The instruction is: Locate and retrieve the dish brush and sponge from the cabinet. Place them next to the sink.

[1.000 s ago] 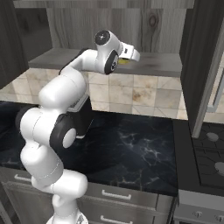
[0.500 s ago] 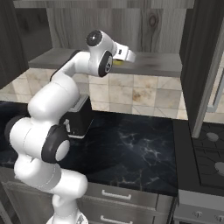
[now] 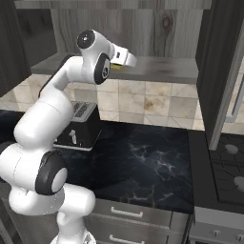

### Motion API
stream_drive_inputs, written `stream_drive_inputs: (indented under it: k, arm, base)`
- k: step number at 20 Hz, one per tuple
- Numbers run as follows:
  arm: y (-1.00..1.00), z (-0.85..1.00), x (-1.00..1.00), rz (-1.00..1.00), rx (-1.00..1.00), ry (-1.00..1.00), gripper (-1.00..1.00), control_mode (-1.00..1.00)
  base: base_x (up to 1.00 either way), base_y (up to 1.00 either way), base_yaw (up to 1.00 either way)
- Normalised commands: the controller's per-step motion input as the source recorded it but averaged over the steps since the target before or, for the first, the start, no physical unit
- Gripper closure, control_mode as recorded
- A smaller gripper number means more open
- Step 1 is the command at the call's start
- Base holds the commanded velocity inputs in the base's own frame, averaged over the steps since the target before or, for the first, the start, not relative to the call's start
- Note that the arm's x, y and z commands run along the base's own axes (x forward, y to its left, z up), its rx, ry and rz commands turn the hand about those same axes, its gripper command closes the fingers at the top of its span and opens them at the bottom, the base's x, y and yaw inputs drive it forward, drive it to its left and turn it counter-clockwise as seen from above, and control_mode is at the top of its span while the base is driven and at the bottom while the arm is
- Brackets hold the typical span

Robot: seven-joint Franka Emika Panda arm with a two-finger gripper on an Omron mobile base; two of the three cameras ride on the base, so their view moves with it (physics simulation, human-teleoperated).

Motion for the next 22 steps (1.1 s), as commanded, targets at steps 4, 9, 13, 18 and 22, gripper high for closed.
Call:
stream_drive_inputs:
  k: [4, 9, 13, 18, 22]
  arm:
    - [0.0, 0.0, -0.77, 0.02, 0.0, -0.03, 1.0, -1.0]
    - [0.01, 0.0, -0.96, 0.05, 0.0, -0.03, 1.0, -1.0]
    - [0.0, 0.0, -1.0, 0.04, 0.0, -0.04, 1.0, -1.0]
    - [0.0, 0.0, -1.0, 0.04, 0.0, -0.03, 1.0, -1.0]
    - [0.06, -0.01, -1.0, 0.06, 0.0, 0.0, 1.0, -1.0]
  base:
    - [0.0, 0.0, 0.0]
    - [0.0, 0.0, 0.0]
    - [0.0, 0.0, 0.0]
    - [0.0, 0.0, 0.0]
    - [0.0, 0.0, 0.0]
